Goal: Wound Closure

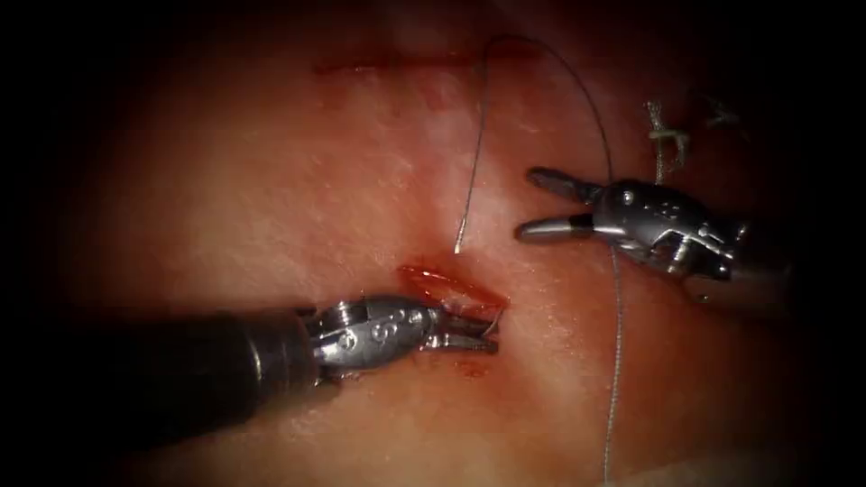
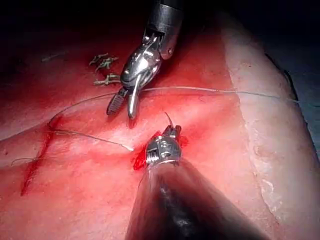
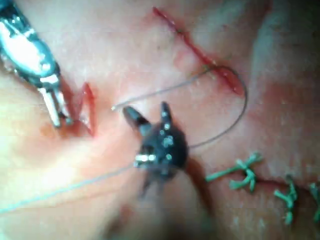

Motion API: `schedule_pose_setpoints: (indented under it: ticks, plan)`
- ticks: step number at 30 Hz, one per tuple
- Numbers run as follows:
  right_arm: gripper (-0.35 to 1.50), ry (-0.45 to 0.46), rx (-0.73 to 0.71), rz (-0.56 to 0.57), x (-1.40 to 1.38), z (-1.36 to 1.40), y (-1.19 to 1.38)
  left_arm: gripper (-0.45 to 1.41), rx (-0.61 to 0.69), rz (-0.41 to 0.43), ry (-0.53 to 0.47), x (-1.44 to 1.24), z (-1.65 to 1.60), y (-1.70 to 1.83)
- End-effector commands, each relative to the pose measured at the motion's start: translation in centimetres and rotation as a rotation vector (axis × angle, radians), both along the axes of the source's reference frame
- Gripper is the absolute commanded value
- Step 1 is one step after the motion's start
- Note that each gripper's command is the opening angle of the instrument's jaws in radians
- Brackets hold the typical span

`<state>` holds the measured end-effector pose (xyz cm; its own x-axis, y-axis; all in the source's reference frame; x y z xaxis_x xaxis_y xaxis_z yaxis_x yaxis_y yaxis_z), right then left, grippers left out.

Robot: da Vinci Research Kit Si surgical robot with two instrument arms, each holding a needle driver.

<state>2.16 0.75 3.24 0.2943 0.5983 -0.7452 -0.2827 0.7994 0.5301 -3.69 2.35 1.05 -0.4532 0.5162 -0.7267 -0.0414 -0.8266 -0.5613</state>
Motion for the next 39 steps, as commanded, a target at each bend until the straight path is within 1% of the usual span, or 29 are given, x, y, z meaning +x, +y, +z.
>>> schedule_pose_setpoints:
  ticks: [1, 2, 5, 8, 11, 12, 14, 15, 17, 18, 20, 23, 25, 27, 28, 29, 30, 31, 32, 36, 39]
  plan:
    - [0.84, 0.002, 0.001, 0.001, 0.05, 0.04, -0.02, -0.45, 0.064, -0.025, -0.022, -0.05, 0.01, -0.02]
    - [0.84, 0.003, 0.007, 0.002, 0.04, 0.04, -0.02, -0.45, 0.140, -0.053, -0.055, -0.04, -0.06, -0.03]
    - [0.86, 0.007, 0.025, 0.004, 0.04, 0.00, -0.06, -0.45, 0.251, -0.112, -0.105, -0.04, -0.24, -0.05]
    - [0.86, 0.021, 0.044, -0.010, 0.06, -0.05, -0.11, -0.45, 0.308, -0.121, -0.126, -0.08, -0.42, -0.06]
    - [0.84, 0.028, 0.048, -0.021, 0.08, -0.09, -0.16, -0.45, 0.327, -0.118, -0.140, -0.11, -0.59, -0.07]
    - [0.84, 0.037, 0.057, -0.032, 0.09, -0.12, -0.19, -0.45, 0.345, -0.111, -0.152, -0.13, -0.72, -0.06]
    - [0.82, 0.040, 0.058, -0.036, 0.10, -0.13, -0.20, -0.45, 0.348, -0.109, -0.154, -0.14, -0.77, -0.06]
    - [0.82, 0.047, 0.066, -0.044, 0.10, -0.15, -0.24, -0.45, 0.359, -0.104, -0.175, -0.15, -0.90, -0.06]
    - [0.82, 0.053, 0.073, -0.047, 0.10, -0.16, -0.25, -0.45, 0.371, -0.099, -0.181, -0.16, -0.95, -0.06]
    - [0.74, 0.060, 0.086, -0.054, 0.10, -0.18, -0.30, -0.45, 0.407, -0.103, -0.192, -0.17, -1.08, -0.06]
    - [0.72, 0.063, 0.086, -0.058, 0.09, -0.20, -0.32, -0.45, 0.411, -0.099, -0.195, -0.17, -1.13, -0.06]
    - [0.72, 0.066, 0.087, -0.069, 0.07, -0.23, -0.37, -0.45, 0.435, -0.085, -0.205, -0.14, -1.34, -0.02]
    - [0.72, 0.066, 0.088, -0.070, 0.06, -0.23, -0.37, -0.45, 0.443, -0.088, -0.204, -0.13, -1.38, 0.00]
    - [0.72, 0.068, 0.089, -0.072, 0.04, -0.25, -0.38, -0.45, 0.407, -0.085, -0.213, -0.11, -1.44, 0.05]
    - [0.72, 0.070, 0.090, -0.076, 0.02, -0.26, -0.38, -0.45, 0.363, -0.082, -0.221, -0.09, -1.47, 0.08]
    - [0.77, 0.073, 0.092, -0.081, -0.04, -0.29, -0.39, -0.45, 0.297, -0.075, -0.233, -0.07, -1.50, 0.14]
    - [0.77, 0.073, 0.092, -0.081, -0.04, -0.29, -0.39, -0.45, 0.297, -0.075, -0.233, -0.07, -1.50, 0.14]
    - [0.89, 0.075, 0.093, -0.084, -0.07, -0.30, -0.39, -0.45, 0.264, -0.072, -0.235, -0.06, -1.52, 0.19]
    - [0.94, 0.078, 0.095, -0.088, -0.12, -0.33, -0.39, -0.45, 0.242, -0.067, -0.231, -0.05, -1.52, 0.22]
    - [0.96, 0.076, 0.097, -0.083, -0.29, -0.43, -0.39, -0.45, 0.156, -0.058, -0.202, -0.02, -1.53, 0.40]
    - [0.96, 0.082, 0.104, -0.085, -0.38, -0.53, -0.38, -0.45, 0.093, -0.062, -0.182, 0.00, -1.51, 0.60]
